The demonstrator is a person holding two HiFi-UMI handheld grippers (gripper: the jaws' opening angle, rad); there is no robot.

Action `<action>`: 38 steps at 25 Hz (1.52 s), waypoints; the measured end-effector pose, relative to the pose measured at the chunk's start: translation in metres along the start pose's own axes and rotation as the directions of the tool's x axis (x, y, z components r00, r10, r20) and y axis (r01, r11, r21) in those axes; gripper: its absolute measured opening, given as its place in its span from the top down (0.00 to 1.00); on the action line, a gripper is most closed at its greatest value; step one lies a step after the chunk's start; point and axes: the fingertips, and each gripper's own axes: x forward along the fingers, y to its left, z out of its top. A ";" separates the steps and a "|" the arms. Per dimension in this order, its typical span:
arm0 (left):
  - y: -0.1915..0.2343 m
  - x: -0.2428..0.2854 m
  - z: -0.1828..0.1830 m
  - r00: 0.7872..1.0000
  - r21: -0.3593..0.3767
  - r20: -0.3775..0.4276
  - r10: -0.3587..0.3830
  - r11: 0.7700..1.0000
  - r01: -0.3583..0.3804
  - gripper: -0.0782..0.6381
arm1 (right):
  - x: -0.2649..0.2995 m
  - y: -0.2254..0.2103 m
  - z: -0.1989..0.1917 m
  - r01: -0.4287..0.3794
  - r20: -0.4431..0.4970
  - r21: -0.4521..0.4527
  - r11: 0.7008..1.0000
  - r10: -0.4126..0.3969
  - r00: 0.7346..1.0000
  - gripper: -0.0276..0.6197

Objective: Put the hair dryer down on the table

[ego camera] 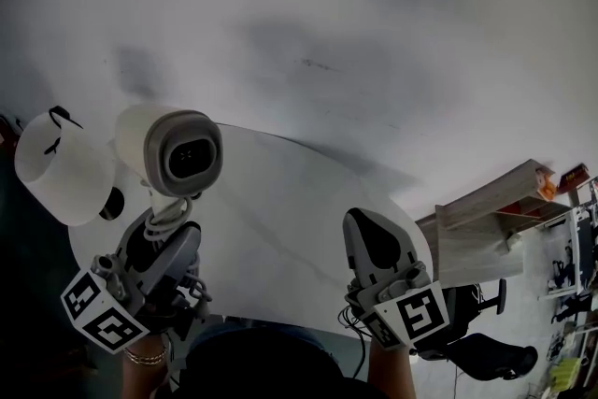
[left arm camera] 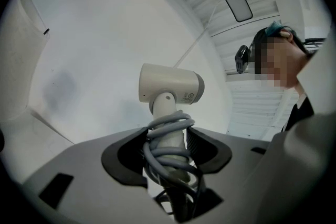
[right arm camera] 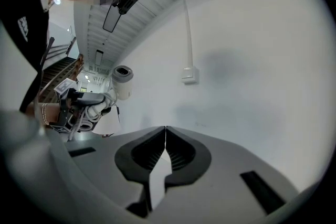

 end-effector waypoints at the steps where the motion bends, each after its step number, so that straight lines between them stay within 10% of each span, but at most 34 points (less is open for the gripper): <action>1: 0.001 0.003 0.000 1.000 0.002 0.004 0.005 1.000 -0.005 0.55 | 0.002 -0.004 0.000 -0.005 0.002 -0.001 1.000 0.005 1.000 0.93; 38: 0.078 0.009 -0.062 0.975 -0.073 -0.106 0.196 0.976 -0.205 0.55 | 0.063 -0.010 -0.061 -0.120 -0.126 0.100 0.988 0.132 0.983 0.93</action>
